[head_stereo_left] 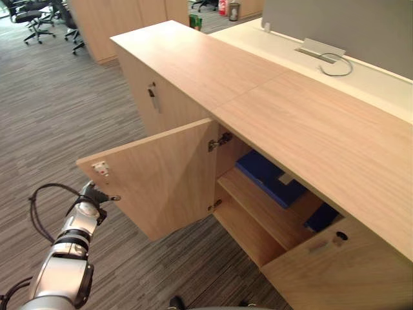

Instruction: Walk over to the cabinet, pick up the folder, carry it to the office cabinet, place the folder inside the office cabinet, then close the office cabinet door

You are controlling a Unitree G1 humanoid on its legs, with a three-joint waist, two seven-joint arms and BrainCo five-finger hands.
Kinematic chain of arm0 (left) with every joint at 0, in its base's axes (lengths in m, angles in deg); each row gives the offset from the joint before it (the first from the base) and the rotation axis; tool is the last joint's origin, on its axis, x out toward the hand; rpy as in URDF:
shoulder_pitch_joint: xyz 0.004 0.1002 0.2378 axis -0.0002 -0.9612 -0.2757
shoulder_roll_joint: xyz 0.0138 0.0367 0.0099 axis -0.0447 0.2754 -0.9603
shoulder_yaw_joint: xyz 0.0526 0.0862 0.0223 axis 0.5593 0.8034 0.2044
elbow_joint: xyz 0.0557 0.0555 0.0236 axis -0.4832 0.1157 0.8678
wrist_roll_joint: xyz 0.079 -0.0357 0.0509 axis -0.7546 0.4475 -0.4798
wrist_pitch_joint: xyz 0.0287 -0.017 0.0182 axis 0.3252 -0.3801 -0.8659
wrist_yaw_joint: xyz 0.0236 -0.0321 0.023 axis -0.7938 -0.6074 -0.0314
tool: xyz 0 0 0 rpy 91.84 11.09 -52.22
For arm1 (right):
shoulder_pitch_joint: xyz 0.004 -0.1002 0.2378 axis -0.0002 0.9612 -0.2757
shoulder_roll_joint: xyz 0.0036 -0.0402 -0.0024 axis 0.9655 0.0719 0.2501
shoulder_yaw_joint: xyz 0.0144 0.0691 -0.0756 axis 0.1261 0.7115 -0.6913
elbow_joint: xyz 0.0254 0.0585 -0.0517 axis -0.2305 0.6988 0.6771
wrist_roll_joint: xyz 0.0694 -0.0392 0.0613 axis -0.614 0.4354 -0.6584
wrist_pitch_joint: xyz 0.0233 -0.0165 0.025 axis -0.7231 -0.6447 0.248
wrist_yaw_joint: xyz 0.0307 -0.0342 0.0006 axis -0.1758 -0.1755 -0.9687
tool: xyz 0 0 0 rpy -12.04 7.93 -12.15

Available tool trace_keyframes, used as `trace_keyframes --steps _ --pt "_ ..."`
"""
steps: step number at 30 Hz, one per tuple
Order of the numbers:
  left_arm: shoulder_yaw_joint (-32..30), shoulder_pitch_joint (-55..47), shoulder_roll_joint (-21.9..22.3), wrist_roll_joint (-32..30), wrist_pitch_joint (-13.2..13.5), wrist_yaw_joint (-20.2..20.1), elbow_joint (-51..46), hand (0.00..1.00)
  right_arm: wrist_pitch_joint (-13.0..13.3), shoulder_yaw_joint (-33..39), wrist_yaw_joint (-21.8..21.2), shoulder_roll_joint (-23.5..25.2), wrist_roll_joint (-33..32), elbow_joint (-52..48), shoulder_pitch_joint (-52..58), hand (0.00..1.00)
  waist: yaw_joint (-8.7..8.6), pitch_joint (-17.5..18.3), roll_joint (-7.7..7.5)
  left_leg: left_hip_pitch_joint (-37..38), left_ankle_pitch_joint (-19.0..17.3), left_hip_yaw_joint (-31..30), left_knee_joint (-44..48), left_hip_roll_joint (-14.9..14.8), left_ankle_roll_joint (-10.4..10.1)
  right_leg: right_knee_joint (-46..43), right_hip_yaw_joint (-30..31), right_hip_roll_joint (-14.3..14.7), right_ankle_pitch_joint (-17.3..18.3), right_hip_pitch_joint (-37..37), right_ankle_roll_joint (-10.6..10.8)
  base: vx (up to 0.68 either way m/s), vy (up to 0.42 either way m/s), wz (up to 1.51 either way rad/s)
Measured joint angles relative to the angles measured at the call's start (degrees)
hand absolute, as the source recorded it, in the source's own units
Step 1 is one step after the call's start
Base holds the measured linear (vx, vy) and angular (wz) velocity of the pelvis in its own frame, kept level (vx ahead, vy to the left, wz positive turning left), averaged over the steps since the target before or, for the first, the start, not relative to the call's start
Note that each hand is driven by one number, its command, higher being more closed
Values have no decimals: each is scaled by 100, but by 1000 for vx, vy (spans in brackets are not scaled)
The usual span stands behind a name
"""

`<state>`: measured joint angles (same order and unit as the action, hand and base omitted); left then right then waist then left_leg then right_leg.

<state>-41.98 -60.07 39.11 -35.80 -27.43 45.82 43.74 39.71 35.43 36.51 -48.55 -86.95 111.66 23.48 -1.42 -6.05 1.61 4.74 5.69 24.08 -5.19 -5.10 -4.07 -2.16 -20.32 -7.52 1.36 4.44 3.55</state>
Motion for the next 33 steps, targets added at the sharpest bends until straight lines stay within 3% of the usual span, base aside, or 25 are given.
trace_keyframes --steps 3,7,10,13,15,18,23,29,31,33 --pt "852 -695 -3 -226 -62 111 -1197 0 6 151 63 7 5 2 18 0 101 14 -4 -91 -22 -179 -22 236 142 -29 -154 -236 -68 6 120 -73 135 31" --pt "1880 -1623 14 78 -4 1 -2181 0 31 137 185 2 25 5 -136 0 111 35 -8 -157 -49 -276 -24 503 324 -25 -233 -502 -197 36 327 -38 118 24" --pt "2726 -2207 119 578 265 -439 -2707 0 78 56 224 -17 27 11 -211 0 108 52 -15 -158 -85 -279 -26 651 433 -17 -234 -645 -281 46 451 -20 66 1" --pt "3494 -2832 471 1781 646 -1202 -3571 0 145 -241 266 -12 30 20 -247 0 54 133 -71 -164 -121 -257 -28 726 486 24 -184 -707 -321 31 428 -12 49 -8" --pt "3857 -3249 999 2812 930 -1843 -4239 0 157 -559 262 -20 42 115 -349 0 -40 186 -152 -169 -130 -234 -28 728 499 89 -156 -695 -322 28 400 6 11 -10" --pt "3840 -3334 1542 3575 1120 -2135 -4728 0 170 -823 247 -43 98 131 -384 0 -72 286 -141 -171 -111 -244 -29 684 473 178 -162 -634 -312 48 386 -6 -13 -2" --pt "2993 -3370 1716 3901 1155 -2092 -4461 0 158 -1099 177 -126 266 132 -408 0 -96 402 -81 -174 -61 -342 -29 596 487 288 -291 -514 -289 140 333 12 -59 6" --pt "1790 -3551 2226 4035 1286 -1659 -2666 0 210 -1838 180 -201 244 115 -481 0 -99 460 -133 -122 -70 -256 30 449 458 423 -279 -351 -281 265 307 31 -78 -2" --pt "1534 -3569 2189 4009 1285 -1528 -2295 0 241 -1964 183 -166 236 117 -565 0 -95 377 -254 -313 -434 -127 703 244 388 395 -136 -293 -274 270 272 -3 -112 -42" --pt "1125 -3707 2180 3927 1285 -1456 -2193 0 235 -1888 190 -133 241 128 -629 0 -39 292 -221 -757 -1237 70 2463 -465 268 366 186 -5 -206 354 147 8 -170 -76"
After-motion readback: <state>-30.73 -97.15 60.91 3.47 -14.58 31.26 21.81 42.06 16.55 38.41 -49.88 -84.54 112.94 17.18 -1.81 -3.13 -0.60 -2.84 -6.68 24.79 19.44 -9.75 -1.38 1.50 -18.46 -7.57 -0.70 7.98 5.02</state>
